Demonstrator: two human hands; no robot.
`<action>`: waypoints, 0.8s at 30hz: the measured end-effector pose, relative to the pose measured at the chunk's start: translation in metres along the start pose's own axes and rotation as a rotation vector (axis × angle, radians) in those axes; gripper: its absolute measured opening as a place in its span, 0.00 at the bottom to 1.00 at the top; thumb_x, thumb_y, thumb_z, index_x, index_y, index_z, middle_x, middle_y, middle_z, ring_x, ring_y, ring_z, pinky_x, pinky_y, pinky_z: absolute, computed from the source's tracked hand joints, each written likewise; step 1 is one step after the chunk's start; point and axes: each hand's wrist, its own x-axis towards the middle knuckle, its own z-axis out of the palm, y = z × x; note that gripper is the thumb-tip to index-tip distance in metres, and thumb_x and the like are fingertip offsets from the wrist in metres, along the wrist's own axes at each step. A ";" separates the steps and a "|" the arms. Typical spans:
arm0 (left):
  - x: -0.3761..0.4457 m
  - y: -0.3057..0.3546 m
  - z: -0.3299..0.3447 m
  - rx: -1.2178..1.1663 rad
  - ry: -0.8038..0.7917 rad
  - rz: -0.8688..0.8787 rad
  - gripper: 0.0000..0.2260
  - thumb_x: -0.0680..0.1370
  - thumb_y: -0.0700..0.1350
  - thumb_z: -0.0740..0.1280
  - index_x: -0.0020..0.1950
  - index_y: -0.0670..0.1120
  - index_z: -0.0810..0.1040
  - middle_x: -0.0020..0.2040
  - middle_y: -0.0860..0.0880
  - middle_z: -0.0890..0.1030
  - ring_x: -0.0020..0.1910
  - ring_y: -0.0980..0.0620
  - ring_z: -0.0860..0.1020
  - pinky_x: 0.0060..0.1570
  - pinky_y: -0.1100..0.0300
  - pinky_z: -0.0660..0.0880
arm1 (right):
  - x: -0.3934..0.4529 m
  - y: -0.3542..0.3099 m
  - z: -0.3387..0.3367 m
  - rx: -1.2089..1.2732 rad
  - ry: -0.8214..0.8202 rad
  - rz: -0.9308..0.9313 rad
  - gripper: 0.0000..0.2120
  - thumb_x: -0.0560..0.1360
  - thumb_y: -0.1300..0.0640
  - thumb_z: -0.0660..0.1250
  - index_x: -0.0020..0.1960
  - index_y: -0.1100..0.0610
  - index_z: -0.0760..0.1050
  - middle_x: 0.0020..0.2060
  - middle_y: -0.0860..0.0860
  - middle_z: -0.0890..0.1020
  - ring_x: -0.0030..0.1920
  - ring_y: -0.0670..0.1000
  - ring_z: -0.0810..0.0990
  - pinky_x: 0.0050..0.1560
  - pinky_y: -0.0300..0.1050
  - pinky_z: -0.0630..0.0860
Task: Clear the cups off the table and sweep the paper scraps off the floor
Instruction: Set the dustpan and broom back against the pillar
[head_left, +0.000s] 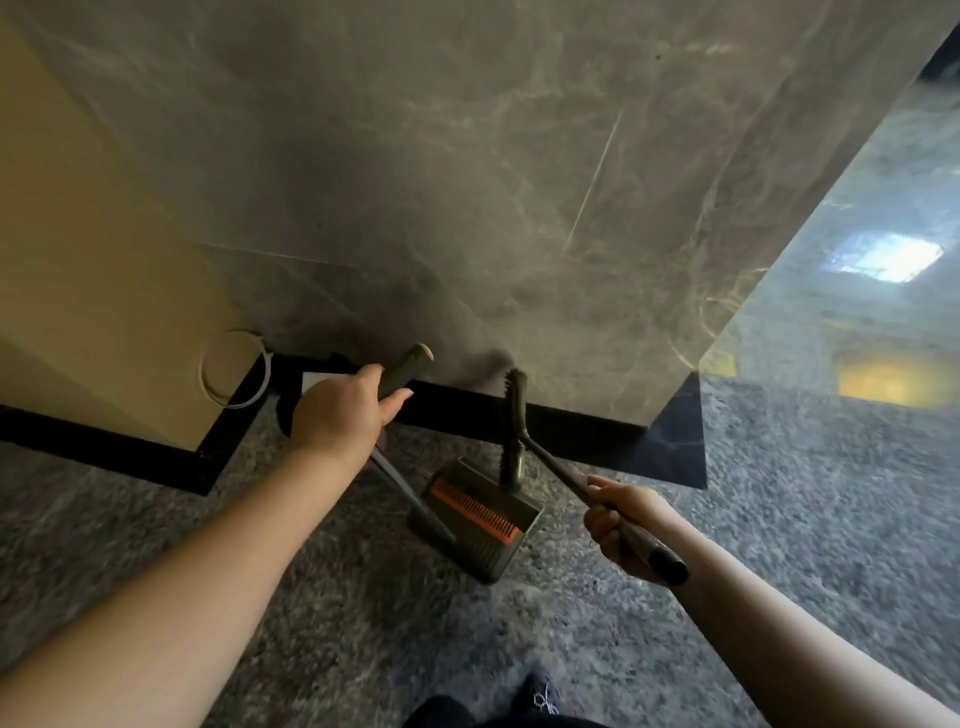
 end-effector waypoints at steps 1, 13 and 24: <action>0.006 0.003 0.006 -0.015 0.012 0.002 0.20 0.78 0.57 0.65 0.53 0.39 0.78 0.34 0.41 0.79 0.34 0.38 0.78 0.29 0.56 0.63 | 0.002 -0.006 -0.004 0.026 0.002 0.013 0.10 0.83 0.58 0.53 0.61 0.50 0.69 0.25 0.50 0.68 0.18 0.44 0.68 0.16 0.34 0.66; 0.083 0.006 0.055 -0.340 -0.173 -0.138 0.15 0.78 0.58 0.65 0.47 0.47 0.77 0.33 0.52 0.74 0.34 0.49 0.73 0.30 0.56 0.64 | 0.045 -0.071 0.020 0.238 0.040 -0.068 0.09 0.81 0.60 0.55 0.58 0.56 0.71 0.24 0.50 0.70 0.20 0.43 0.70 0.16 0.35 0.68; 0.164 -0.007 0.090 -0.454 -0.201 -0.058 0.13 0.77 0.56 0.66 0.49 0.47 0.79 0.37 0.51 0.79 0.38 0.49 0.78 0.33 0.56 0.69 | 0.096 -0.161 0.063 -0.168 0.218 -0.423 0.23 0.81 0.43 0.50 0.42 0.58 0.73 0.30 0.56 0.70 0.27 0.52 0.69 0.23 0.37 0.65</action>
